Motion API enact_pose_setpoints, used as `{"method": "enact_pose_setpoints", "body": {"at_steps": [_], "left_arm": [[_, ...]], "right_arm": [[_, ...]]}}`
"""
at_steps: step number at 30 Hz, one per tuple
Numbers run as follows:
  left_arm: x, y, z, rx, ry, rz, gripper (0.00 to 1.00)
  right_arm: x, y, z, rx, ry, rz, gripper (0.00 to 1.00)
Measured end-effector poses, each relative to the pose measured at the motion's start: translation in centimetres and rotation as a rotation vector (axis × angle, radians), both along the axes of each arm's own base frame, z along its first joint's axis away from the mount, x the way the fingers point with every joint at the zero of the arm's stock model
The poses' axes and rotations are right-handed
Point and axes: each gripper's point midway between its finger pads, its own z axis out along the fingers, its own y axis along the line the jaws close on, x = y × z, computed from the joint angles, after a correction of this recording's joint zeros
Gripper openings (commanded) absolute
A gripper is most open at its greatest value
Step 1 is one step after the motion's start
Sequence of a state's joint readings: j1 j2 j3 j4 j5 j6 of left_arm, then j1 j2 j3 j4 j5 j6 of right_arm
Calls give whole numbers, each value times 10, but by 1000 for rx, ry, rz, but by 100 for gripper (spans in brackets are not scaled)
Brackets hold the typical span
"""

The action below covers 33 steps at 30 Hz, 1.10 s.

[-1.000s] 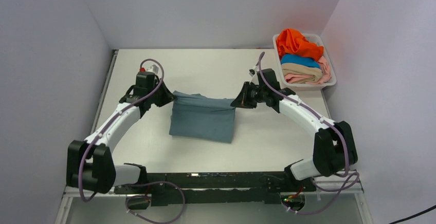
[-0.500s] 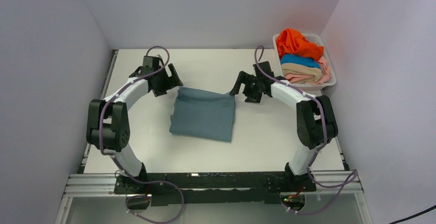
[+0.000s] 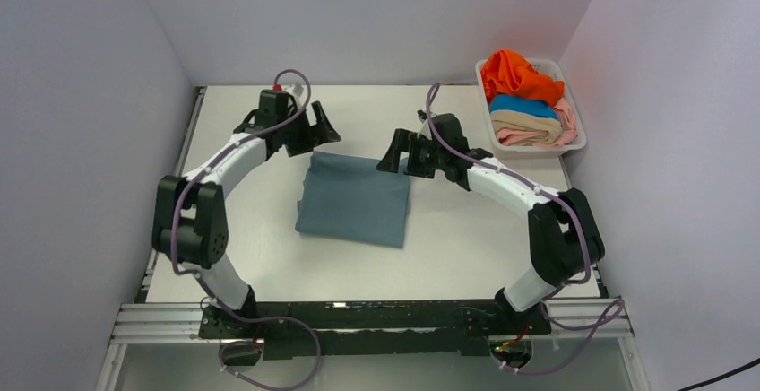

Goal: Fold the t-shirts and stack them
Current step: Fold the long partially folded tshirt into a neat square

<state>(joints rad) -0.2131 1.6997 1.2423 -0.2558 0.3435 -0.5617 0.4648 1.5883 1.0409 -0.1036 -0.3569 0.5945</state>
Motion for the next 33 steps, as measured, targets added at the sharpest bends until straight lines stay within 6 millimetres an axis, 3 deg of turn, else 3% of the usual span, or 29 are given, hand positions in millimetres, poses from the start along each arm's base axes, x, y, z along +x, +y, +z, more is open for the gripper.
{"method": "enact_pose_setpoints", "body": {"at_steps": [3, 9, 15, 23, 27, 30, 33], "left_arm": [[6, -17, -27, -18, 56, -51, 99], [6, -22, -84, -20, 182, -71, 99], [29, -25, -91, -24, 179, -61, 99], [30, -21, -88, 2, 163, -48, 99], [23, -8, -65, 75, 145, -14, 100], [19, 5, -14, 103, 38, 24, 99], [3, 26, 47, 129, -133, 98, 99]], "right_arm": [[16, 9, -13, 30, 3, -12, 100], [42, 0, -86, -36, 122, -120, 100], [69, 5, -88, -20, 84, -165, 100], [71, -3, -85, -85, 71, -194, 100], [64, -31, -64, -210, 43, -277, 100], [57, -54, -11, -222, -68, -360, 100], [34, -79, 39, -179, -185, -444, 100]]}}
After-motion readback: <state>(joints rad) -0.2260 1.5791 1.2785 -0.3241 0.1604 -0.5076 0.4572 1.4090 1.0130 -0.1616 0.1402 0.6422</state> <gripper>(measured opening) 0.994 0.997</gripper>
